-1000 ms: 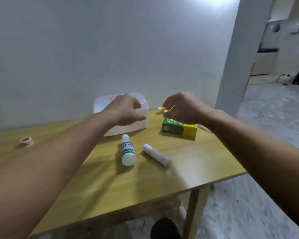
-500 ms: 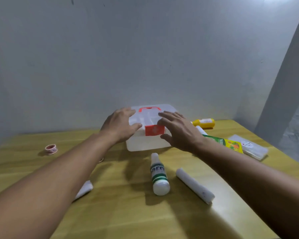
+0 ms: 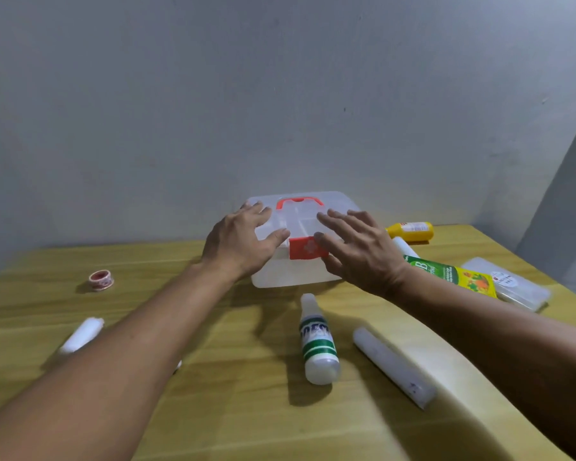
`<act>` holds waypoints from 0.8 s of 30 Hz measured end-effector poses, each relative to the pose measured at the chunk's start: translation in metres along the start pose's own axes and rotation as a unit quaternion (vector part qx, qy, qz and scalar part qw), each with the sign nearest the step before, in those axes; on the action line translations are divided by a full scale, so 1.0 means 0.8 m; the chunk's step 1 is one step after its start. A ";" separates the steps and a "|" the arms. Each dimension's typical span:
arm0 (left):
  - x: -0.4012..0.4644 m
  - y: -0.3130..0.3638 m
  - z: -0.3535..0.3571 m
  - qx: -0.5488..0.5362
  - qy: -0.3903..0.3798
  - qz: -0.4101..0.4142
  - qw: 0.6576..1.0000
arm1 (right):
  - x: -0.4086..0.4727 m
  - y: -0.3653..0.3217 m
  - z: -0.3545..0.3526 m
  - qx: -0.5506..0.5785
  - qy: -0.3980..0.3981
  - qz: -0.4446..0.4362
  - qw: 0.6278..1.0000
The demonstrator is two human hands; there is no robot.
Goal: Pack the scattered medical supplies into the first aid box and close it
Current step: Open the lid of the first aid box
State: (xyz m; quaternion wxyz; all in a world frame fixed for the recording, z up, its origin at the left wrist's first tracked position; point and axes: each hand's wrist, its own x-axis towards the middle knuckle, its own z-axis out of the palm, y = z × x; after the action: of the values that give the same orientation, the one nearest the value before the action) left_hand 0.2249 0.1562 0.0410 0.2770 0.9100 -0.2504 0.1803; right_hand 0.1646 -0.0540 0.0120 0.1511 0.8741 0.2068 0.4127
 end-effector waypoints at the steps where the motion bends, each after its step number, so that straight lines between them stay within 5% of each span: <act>1: 0.000 0.000 0.000 0.000 0.000 -0.001 1.000 | 0.000 0.002 0.001 -0.003 0.007 -0.007 1.000; 14: 0.004 -0.004 -0.005 -0.023 -0.053 -0.006 0.998 | 0.004 0.000 -0.018 0.029 -0.011 -0.004 1.000; 24: -0.028 0.002 0.009 -0.183 -0.023 -0.103 0.977 | 0.014 -0.006 -0.038 0.094 -0.026 0.041 0.994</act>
State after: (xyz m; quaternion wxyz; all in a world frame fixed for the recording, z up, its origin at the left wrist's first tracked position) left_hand 0.2073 0.1585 0.0256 0.4502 0.8686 -0.1908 0.0806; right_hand 0.1461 -0.0419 0.0358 0.0572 0.9027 0.2048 0.3741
